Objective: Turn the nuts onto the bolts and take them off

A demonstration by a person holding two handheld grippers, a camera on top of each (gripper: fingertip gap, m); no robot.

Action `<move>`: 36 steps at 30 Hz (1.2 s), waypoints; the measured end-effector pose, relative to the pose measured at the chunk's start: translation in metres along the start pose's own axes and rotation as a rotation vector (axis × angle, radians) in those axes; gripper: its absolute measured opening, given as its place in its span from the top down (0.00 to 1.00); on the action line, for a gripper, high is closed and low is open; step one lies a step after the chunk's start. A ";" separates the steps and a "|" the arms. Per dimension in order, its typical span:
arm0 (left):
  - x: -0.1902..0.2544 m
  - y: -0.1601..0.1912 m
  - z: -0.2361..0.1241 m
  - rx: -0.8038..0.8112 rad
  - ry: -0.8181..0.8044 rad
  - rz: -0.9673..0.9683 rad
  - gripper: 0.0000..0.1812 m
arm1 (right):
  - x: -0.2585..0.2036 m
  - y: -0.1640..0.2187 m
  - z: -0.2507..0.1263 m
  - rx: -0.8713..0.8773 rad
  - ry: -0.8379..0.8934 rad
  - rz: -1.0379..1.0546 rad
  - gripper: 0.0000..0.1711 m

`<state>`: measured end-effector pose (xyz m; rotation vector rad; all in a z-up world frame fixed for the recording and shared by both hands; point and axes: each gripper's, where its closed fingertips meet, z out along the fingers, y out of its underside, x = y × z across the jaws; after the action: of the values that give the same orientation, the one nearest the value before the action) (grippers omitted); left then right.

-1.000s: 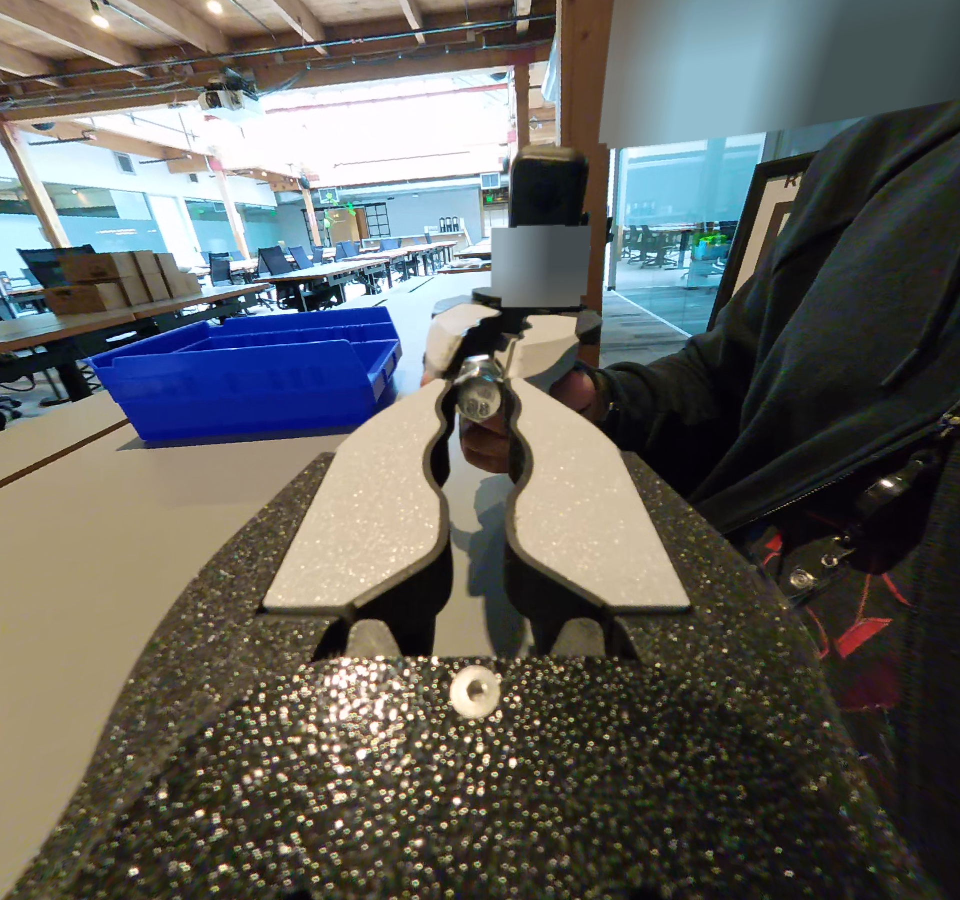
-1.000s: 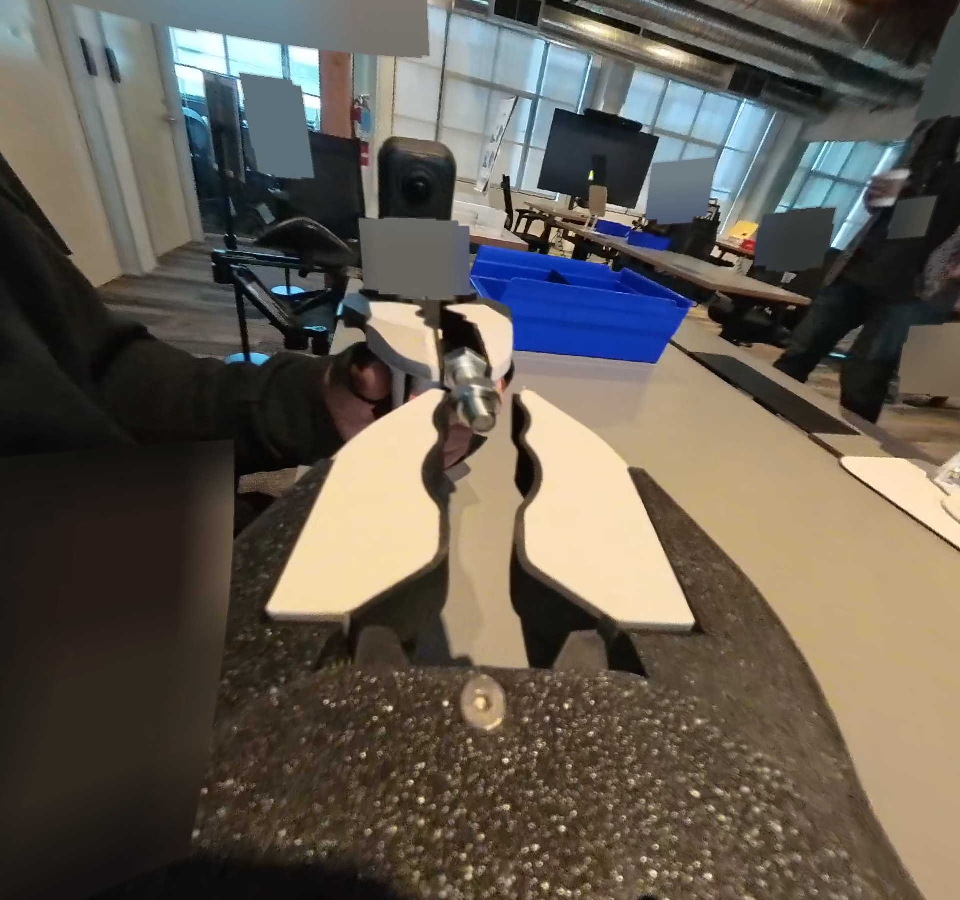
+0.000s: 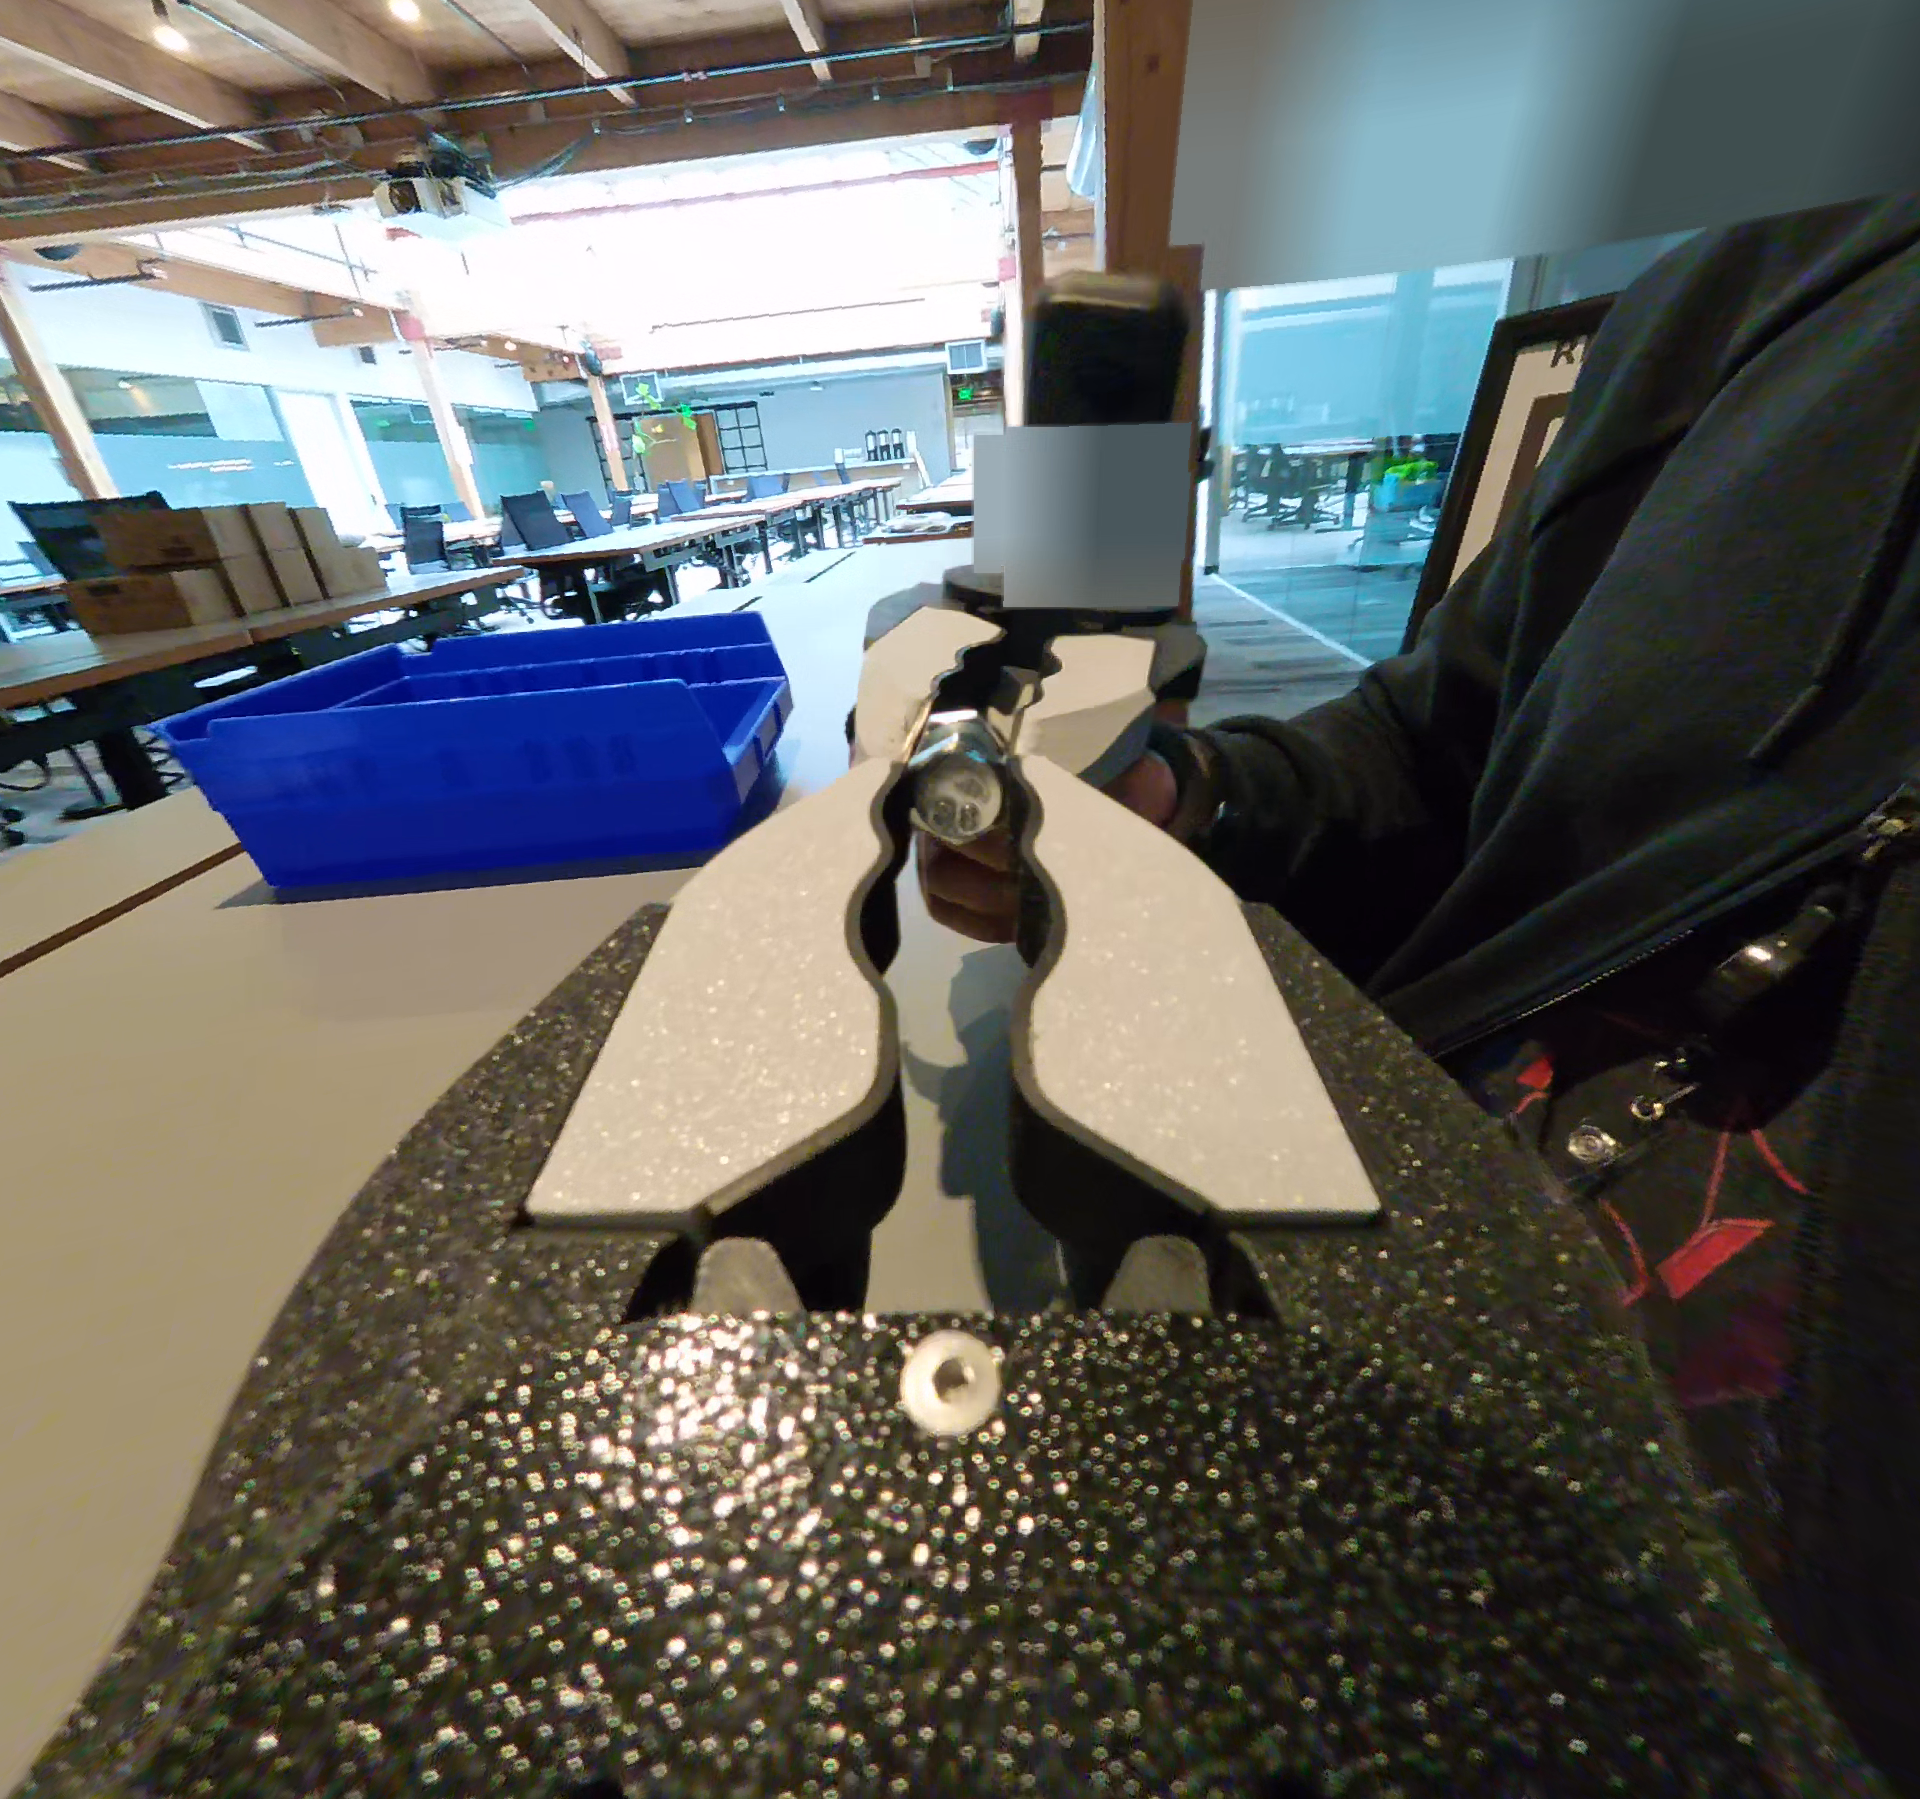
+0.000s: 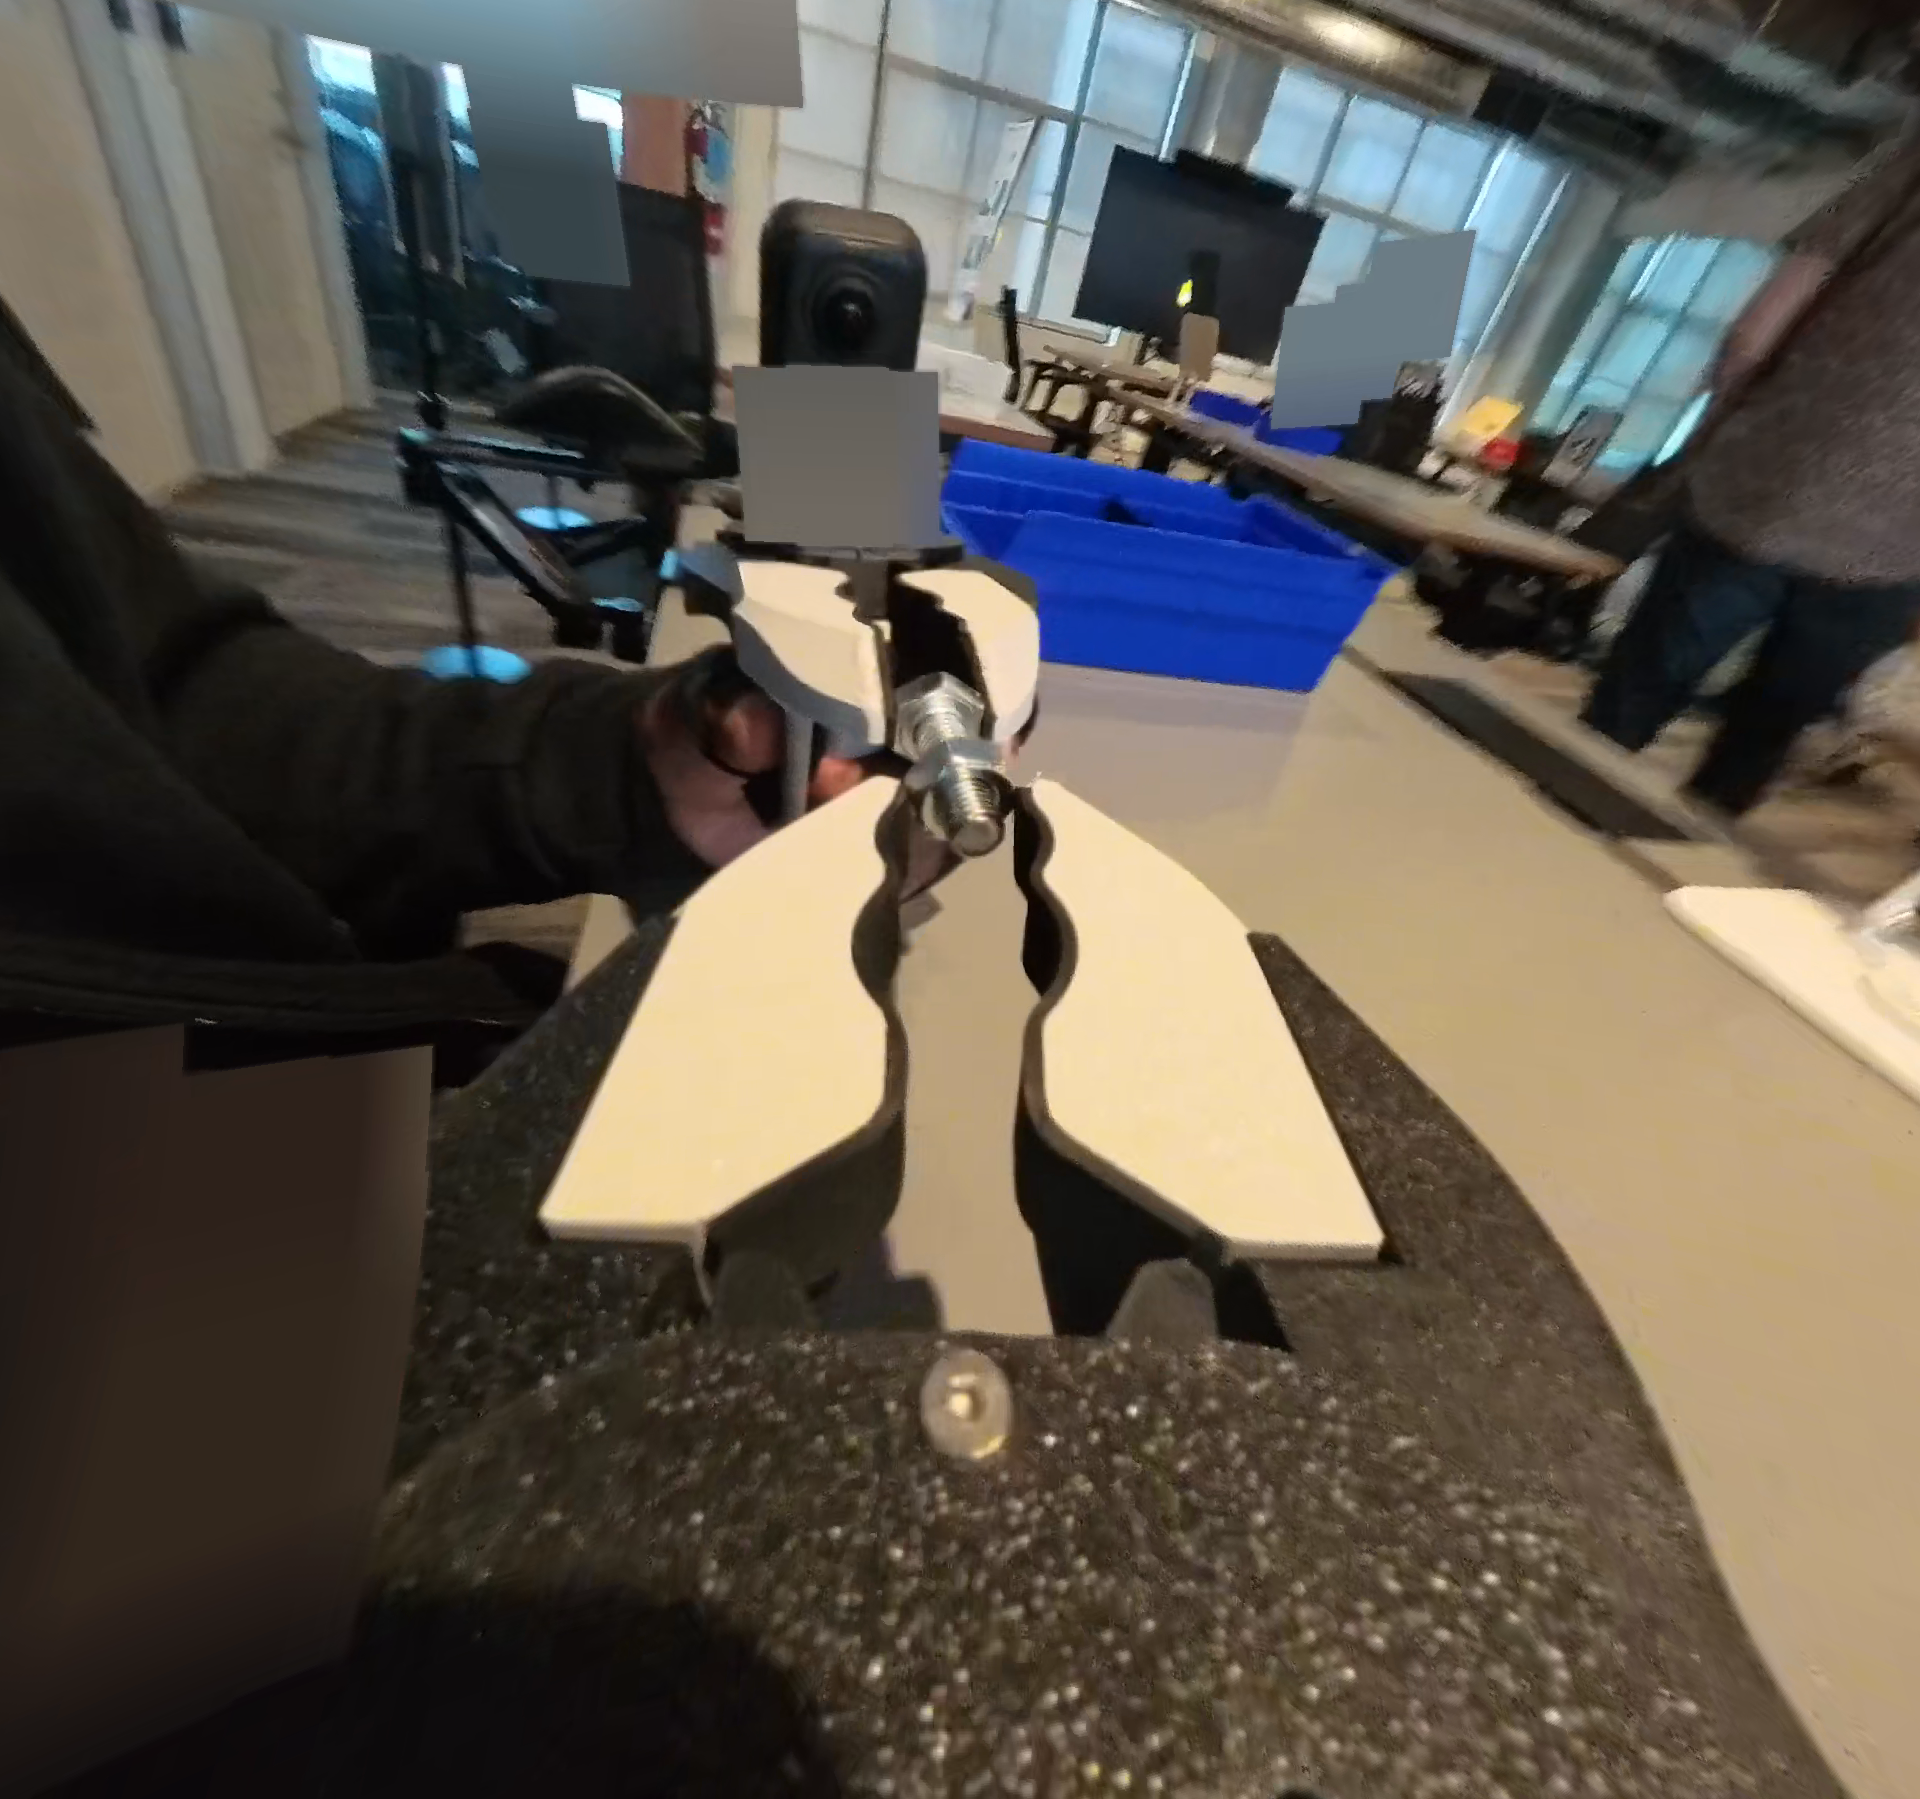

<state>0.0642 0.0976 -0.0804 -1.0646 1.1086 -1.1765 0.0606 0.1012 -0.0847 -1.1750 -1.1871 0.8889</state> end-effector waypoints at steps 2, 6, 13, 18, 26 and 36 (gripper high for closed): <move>-0.001 0.001 0.000 -0.019 -0.023 0.043 0.91 | -0.001 0.002 0.000 0.000 -0.082 0.174 0.89; 0.002 0.000 0.002 -0.030 -0.045 0.121 0.91 | -0.007 -0.002 -0.004 0.066 -0.334 0.610 0.89; -0.002 -0.006 -0.003 0.025 -0.035 0.045 0.91 | 0.007 -0.002 -0.006 0.121 -0.186 0.369 0.80; -0.002 -0.008 -0.005 0.053 -0.004 -0.019 0.91 | 0.005 -0.007 -0.008 0.087 -0.035 0.029 0.79; 0.001 -0.004 -0.002 0.042 0.042 -0.075 0.91 | -0.001 -0.002 -0.003 -0.010 0.113 -0.330 0.81; 0.005 0.001 0.001 0.013 0.082 -0.104 0.91 | -0.005 -0.005 -0.002 -0.008 0.125 -0.381 0.89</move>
<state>0.0651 0.0923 -0.0818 -1.0826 1.1182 -1.3176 0.0612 0.0950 -0.0809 -0.9525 -1.2575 0.5161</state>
